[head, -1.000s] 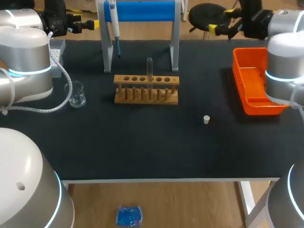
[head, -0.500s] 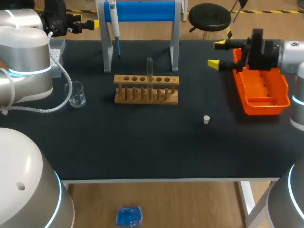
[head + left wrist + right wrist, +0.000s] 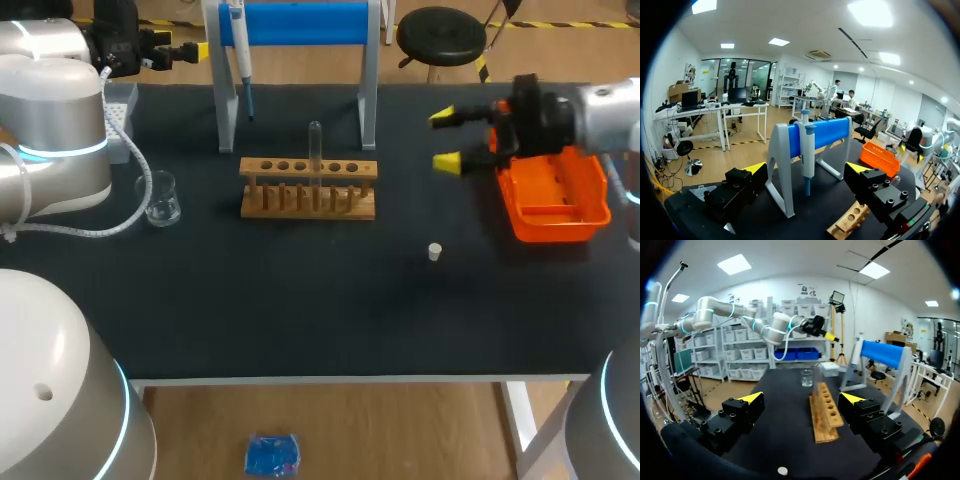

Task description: Invert the test tube, pick up the pipette, mount the tip to pipette, aspirate from beaker and dispense into the tube, eject the tip, return the pipette, and cap with the stopper.

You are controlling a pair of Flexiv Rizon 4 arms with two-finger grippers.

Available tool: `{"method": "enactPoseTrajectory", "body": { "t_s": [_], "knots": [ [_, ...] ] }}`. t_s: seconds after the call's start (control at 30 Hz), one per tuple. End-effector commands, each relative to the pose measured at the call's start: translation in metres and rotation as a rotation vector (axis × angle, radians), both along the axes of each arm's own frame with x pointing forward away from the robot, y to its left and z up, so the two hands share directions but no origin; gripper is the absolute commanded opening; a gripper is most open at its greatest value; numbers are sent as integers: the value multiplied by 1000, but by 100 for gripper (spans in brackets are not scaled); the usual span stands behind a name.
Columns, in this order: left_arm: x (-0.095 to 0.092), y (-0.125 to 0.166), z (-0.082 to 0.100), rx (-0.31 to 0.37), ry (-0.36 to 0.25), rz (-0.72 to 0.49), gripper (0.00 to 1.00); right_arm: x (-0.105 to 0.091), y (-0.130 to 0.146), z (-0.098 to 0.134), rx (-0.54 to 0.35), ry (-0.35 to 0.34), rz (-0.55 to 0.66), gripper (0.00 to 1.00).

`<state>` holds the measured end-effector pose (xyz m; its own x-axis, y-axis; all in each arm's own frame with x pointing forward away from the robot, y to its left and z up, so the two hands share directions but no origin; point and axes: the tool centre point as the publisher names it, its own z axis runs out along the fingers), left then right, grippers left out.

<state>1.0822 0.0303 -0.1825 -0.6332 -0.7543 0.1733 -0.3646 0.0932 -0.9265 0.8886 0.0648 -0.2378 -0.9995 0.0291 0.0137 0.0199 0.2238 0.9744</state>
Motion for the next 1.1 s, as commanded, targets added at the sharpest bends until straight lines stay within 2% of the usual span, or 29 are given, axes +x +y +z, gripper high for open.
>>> {"method": "enactPoseTrajectory", "body": {
  "t_s": [0.03, 0.07, 0.13, 0.2, 0.33, 0.53, 0.63, 0.77, 1.1],
  "knots": [
    [0, 0, 0, 0, 0, 0, 100, 6, 33, -14, 17, -1, 74, 100],
    [0, 0, 0, 0, 0, 0, 100, 6, 39, -16, 6, -42, 73, 100],
    [0, 0, 0, 0, 0, 0, 100, 9, 47, -22, 14, -31, 48, 100],
    [0, 0, 0, 0, 0, 0, 100, 14, 52, -28, -14, -81, 19, 100],
    [0, 0, 0, 0, 0, 0, 100, 20, 60, -32, 2, -94, -32, 100],
    [0, 0, 0, 0, 0, 0, 100, 19, 73, -27, 32, -131, -28, 100],
    [0, 0, 0, 0, 0, 0, 100, 17, 78, -26, 51, -125, -42, 100],
    [0, 0, 0, 0, 0, 0, 100, 15, 82, -26, 75, -60, -40, 100],
    [0, 0, 0, 0, 0, 0, 100, 15, 82, -26, 75, -60, -40, 100]
  ]
}}
